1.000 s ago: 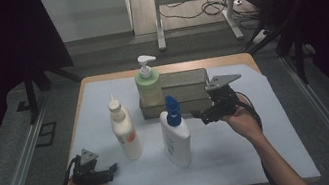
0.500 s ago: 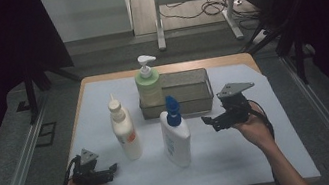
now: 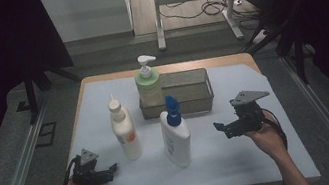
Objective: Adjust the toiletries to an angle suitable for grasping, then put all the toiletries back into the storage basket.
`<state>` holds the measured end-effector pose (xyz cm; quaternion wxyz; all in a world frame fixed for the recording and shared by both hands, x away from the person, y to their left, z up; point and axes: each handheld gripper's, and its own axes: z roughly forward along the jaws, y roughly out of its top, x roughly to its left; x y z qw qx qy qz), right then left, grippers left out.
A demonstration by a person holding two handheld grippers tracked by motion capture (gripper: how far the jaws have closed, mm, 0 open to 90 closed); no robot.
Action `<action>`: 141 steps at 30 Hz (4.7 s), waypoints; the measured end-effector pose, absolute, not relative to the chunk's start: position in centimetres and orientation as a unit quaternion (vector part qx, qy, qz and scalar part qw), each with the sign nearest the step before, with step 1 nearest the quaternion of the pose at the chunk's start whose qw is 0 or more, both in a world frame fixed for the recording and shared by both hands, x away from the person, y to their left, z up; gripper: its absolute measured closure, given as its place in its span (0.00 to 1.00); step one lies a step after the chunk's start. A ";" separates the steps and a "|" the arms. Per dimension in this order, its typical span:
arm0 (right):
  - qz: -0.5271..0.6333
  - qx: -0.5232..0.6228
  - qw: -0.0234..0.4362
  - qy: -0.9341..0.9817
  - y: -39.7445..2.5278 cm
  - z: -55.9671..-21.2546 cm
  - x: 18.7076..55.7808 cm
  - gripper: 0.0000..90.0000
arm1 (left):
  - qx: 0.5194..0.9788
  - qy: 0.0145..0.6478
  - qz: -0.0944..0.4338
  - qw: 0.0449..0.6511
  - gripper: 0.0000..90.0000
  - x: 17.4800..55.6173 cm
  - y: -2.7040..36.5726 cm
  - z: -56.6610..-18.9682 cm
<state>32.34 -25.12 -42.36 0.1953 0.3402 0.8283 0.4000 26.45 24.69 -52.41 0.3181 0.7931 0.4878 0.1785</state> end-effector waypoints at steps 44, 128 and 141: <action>0.372 0.402 0.171 0.819 -28.5 -51.0 28.6 0.00 | 0.794 0.487 0.178 0.318 0.14 26.4 24.7 -52.4; 0.445 0.311 0.142 0.828 -13.7 -45.9 27.2 0.18 | 0.794 0.487 0.178 0.318 0.14 26.5 24.7 -52.4; 0.445 0.300 0.145 0.831 -13.1 -45.9 27.8 0.19 | 0.794 0.487 0.178 0.318 0.14 26.5 24.7 -52.4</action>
